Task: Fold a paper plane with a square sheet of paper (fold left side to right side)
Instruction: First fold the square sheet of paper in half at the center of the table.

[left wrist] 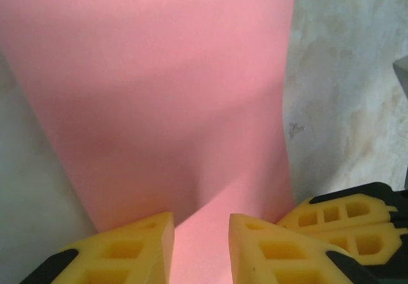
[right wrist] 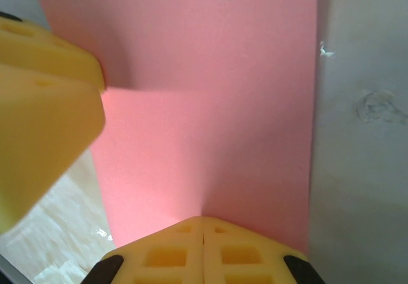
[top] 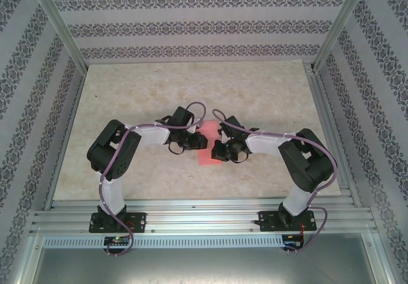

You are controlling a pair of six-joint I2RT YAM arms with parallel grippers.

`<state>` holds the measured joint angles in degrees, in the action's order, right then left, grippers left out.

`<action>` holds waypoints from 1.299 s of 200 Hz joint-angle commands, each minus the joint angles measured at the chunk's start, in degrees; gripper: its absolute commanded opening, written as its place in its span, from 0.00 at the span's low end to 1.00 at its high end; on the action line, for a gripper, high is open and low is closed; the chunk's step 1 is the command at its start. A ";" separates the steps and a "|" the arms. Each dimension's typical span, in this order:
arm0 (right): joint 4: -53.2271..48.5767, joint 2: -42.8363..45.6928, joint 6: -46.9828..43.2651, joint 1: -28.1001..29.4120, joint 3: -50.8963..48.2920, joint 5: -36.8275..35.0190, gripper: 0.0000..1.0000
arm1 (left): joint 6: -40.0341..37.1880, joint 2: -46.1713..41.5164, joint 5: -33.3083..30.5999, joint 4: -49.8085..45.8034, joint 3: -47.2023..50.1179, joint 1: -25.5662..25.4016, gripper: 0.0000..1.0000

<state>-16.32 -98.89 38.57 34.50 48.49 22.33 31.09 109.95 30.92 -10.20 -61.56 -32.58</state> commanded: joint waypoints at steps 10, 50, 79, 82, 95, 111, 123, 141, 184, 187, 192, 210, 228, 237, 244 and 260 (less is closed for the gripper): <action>-5.74 -4.12 -1.80 0.39 -1.89 -7.74 0.06 | -2.22 0.87 -1.77 -0.58 -2.47 1.50 0.30; -5.72 -4.27 -1.83 0.39 -2.07 -7.83 0.06 | -2.36 2.20 -1.59 1.17 -1.83 2.83 0.29; -6.08 -4.47 -1.87 0.38 -2.04 -7.82 0.06 | -2.22 3.24 -1.23 2.25 -1.77 3.02 0.29; -6.15 -4.50 -1.99 0.47 -1.92 -7.90 0.06 | -2.26 3.37 -1.36 2.21 -1.73 3.04 0.29; -6.64 -4.38 -2.13 0.52 -1.74 -8.30 0.06 | -2.52 3.78 -2.10 1.94 -1.90 3.28 0.29; -7.28 -4.38 -2.44 0.57 -1.64 -8.70 0.06 | -2.70 4.24 -2.75 2.05 -1.90 3.97 0.29; -7.54 -4.29 -2.52 0.62 -1.69 -8.90 0.06 | -2.69 4.47 -2.79 2.48 -2.01 4.68 0.29; -7.76 -4.29 -2.57 0.72 -1.82 -9.06 0.06 | -2.79 4.78 -2.55 2.84 -2.54 5.41 0.29; -7.67 -4.38 -2.53 0.86 -1.82 -9.16 0.06 | -3.66 6.30 -2.04 2.46 -6.09 6.30 0.32; -7.67 -4.38 -2.53 0.91 -1.82 -9.18 0.06 | -3.67 6.47 -2.04 2.44 -6.35 6.31 0.32; -7.65 -4.38 -2.53 0.91 -1.82 -9.20 0.06 | -3.67 6.79 -1.98 2.38 -6.74 6.41 0.32; -7.73 -4.38 -2.51 0.98 -1.74 -9.11 0.06 | -3.74 7.68 -2.06 2.23 -8.21 6.79 0.32; -7.76 -4.28 -2.44 1.01 -1.84 -9.18 0.06 | -3.76 8.30 -2.26 1.97 -9.58 7.42 0.32; -7.83 -4.21 -2.44 0.97 -1.82 -9.21 0.06 | -3.93 8.69 -2.41 1.60 -10.60 7.69 0.32; -7.85 -4.20 -2.45 1.00 -1.78 -9.16 0.06 | -4.02 9.01 -2.44 1.38 -11.30 7.87 0.32; -7.82 -4.20 -2.45 0.98 -1.75 -9.16 0.06 | -4.09 9.93 -2.35 0.93 -13.08 8.05 0.32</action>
<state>-17.34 -99.18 37.34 34.89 49.25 21.08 29.74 117.43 33.65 -11.62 -71.35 -26.98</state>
